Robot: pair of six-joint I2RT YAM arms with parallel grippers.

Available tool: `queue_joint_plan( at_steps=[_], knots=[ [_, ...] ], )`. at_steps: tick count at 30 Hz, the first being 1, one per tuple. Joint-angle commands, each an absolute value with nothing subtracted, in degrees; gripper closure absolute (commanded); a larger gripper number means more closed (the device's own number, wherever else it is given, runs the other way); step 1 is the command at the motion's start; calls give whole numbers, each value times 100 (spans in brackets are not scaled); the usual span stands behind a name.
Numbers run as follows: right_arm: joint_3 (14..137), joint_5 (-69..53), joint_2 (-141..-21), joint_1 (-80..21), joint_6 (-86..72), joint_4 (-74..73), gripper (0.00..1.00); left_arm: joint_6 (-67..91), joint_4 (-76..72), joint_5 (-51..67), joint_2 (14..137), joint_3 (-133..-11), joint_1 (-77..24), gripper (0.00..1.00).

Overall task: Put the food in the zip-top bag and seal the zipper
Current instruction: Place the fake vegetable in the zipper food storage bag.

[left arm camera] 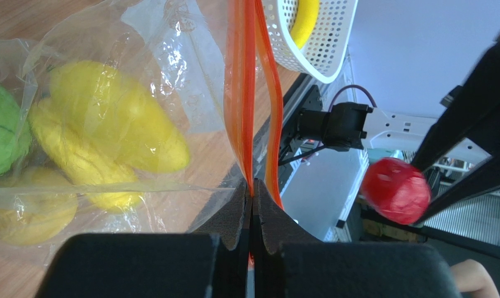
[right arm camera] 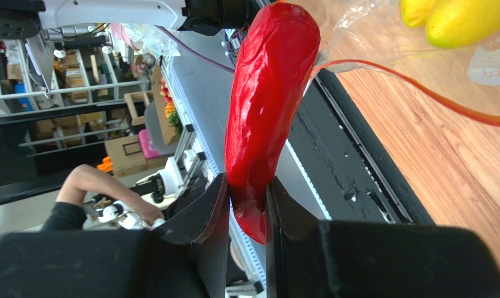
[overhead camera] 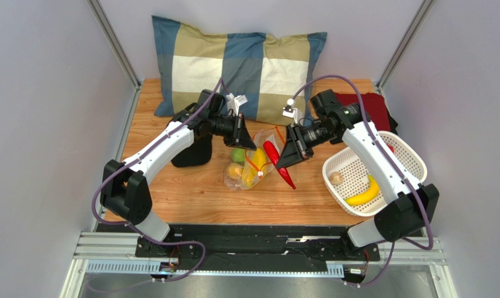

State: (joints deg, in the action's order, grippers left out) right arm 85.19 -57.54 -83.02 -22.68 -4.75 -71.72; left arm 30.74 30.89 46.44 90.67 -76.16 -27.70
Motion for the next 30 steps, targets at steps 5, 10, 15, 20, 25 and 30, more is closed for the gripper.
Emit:
queue_joint_plan(
  at_steps=[5, 10, 15, 20, 25, 30],
  knots=[
    [8824, -5845, -9315, -2233, -852, -7216, 100, 3041, 2971, 4772, 8631, -7647, -2769, 100],
    [8921, -6073, -9729, -2110, -1475, -6926, 100, 2909, 2988, 4711, 8491, -7541, -2874, 100],
    [8834, -6774, -9791, -2013, -2564, -6005, 100, 2637, 3085, 4527, 8332, -7383, -3111, 100],
    [8473, -6987, -9721, -2021, -3724, -5169, 100, 2549, 3111, 4491, 8332, -7348, -3304, 100],
    [8280, -6417, -9633, -2127, -3902, -5185, 100, 2636, 3103, 4517, 8367, -7497, -3436, 100],
    [8358, -5618, -9606, -2136, -4139, -5536, 100, 2777, 3015, 4614, 8411, -7576, -3498, 100]
  ],
)
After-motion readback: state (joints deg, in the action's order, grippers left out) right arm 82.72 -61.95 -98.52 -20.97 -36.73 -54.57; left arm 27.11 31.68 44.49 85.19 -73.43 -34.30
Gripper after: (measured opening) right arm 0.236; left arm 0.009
